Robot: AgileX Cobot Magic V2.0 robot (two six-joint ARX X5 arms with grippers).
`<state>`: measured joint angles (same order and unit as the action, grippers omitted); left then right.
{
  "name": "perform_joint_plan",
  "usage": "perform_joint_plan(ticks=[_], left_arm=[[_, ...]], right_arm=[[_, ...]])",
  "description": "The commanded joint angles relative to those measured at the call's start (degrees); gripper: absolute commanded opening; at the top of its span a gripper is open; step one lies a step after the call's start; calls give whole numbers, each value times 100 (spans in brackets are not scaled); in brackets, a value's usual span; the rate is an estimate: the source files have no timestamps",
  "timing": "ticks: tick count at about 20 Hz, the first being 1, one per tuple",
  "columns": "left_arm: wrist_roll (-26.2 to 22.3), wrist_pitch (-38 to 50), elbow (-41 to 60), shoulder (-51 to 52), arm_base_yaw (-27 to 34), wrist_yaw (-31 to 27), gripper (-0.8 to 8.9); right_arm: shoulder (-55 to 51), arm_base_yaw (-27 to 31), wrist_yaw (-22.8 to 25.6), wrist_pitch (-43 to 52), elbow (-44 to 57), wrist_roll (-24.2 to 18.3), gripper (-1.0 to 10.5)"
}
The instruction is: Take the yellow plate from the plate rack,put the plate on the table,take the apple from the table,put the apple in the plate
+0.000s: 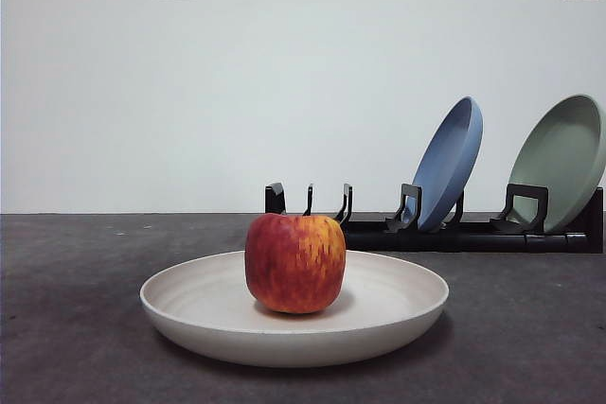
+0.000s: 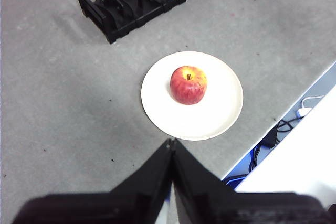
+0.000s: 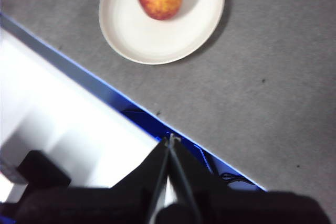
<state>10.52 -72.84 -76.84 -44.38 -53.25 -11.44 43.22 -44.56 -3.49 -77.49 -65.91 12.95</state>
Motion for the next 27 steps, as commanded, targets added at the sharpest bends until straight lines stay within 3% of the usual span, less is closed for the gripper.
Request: perform_joint_plan(ticks=[1,13,19,24,25,27], left_arm=[[-55,15,17,-39,7,-20,-4],[-44,0,15,-59,7,-11,-4],[-129,249,15,-125,7,-26,-4],[-872,1344,24,-52,-98,-450,-4],[-1314,1768,26,-2,-17,-645,-4],[-2197,2573,48,101,457,-481,-4]], right_arm=[[13,-11,332,-48,-4,94,2],[11,-11,1709,-55,-4,94,2],[11,-11,2004,-52,-4,94,2],[11,-11,2109,-52,-4,94,2],[11,-11,2109,-55,-4,94,2],[11,-11,2109,-55,-4,94,2]])
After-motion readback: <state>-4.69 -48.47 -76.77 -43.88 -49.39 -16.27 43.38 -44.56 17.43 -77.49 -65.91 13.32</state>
